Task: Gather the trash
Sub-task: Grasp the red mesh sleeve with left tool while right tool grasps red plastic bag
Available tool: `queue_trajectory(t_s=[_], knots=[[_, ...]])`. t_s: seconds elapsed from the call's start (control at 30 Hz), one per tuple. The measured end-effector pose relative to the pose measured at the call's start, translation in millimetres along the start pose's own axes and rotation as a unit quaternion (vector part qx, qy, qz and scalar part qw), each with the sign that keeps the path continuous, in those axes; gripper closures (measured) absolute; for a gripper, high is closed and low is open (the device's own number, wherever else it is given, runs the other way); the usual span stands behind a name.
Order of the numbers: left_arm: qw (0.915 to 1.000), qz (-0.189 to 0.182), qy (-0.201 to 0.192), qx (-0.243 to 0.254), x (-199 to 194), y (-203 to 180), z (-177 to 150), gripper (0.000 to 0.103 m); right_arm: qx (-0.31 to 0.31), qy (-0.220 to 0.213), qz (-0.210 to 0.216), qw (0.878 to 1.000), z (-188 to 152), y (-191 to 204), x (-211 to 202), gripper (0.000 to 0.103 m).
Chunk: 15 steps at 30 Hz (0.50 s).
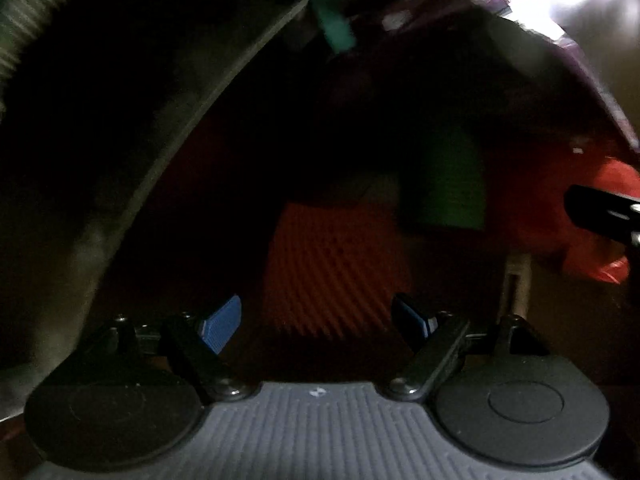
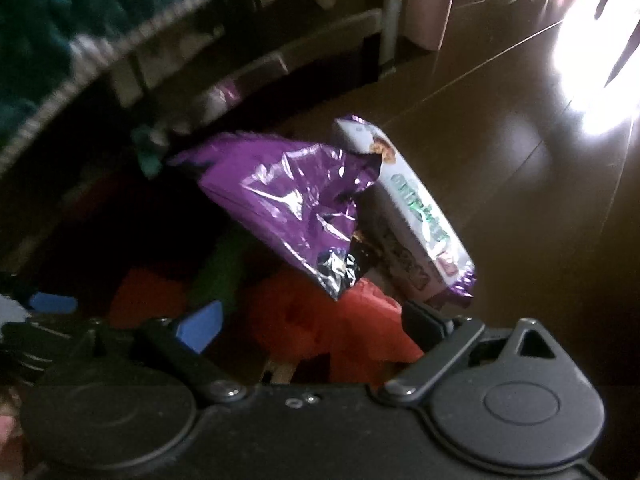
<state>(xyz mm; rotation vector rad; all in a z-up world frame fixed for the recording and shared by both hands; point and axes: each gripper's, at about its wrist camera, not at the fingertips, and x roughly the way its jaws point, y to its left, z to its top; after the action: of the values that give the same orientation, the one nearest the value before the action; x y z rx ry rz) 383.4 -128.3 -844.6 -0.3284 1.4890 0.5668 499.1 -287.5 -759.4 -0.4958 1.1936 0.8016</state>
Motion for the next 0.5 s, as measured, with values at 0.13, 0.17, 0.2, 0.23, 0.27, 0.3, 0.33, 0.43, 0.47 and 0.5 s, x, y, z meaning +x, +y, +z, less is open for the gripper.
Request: queue_trajectory(t_s=[0.13, 0.17, 0.2, 0.23, 0.27, 0.3, 0.33, 0.43, 0.47, 0.5], knots=[[0.9996, -0.018, 0.015, -0.016, 23, 7, 1, 0.020, 0.011, 0.011, -0.006, 1.000, -4, 1, 37, 0.006], [0.9995, -0.023, 0.016, -0.016, 27, 8, 1, 0.020, 0.018, 0.010, -0.007, 1.000, -5, 1, 42, 0.006], [0.9995, -0.024, 0.015, -0.014, 29, 8, 0, 0.020, 0.027, 0.008, -0.008, 1.000, -7, 1, 46, 0.005], [0.9996, -0.024, 0.012, -0.010, 30, 8, -1, 0.021, 0.036, 0.006, -0.009, 0.999, -9, 0, 48, 0.005], [0.9996, -0.024, 0.010, -0.006, 31, 7, -2, 0.021, 0.043, 0.004, -0.011, 0.999, -11, 0, 50, 0.006], [0.9997, -0.023, 0.006, -0.002, 31, 6, -3, 0.021, 0.046, 0.000, -0.015, 0.999, -13, 0, 51, 0.008], [0.9998, -0.021, 0.001, 0.003, 31, 5, -3, 0.021, 0.046, -0.002, -0.016, 0.999, -15, 1, 50, 0.011], [0.9994, -0.026, -0.006, 0.023, 27, -1, -6, 0.036, 0.041, -0.005, -0.015, 0.999, -23, 5, 46, 0.022], [0.9991, -0.029, -0.006, 0.030, 26, -3, -6, 0.043, 0.039, -0.005, -0.015, 0.999, -25, 6, 44, 0.024], [0.9988, -0.030, -0.006, 0.038, 25, -5, -6, 0.050, 0.037, -0.006, -0.014, 0.999, -29, 7, 41, 0.029]])
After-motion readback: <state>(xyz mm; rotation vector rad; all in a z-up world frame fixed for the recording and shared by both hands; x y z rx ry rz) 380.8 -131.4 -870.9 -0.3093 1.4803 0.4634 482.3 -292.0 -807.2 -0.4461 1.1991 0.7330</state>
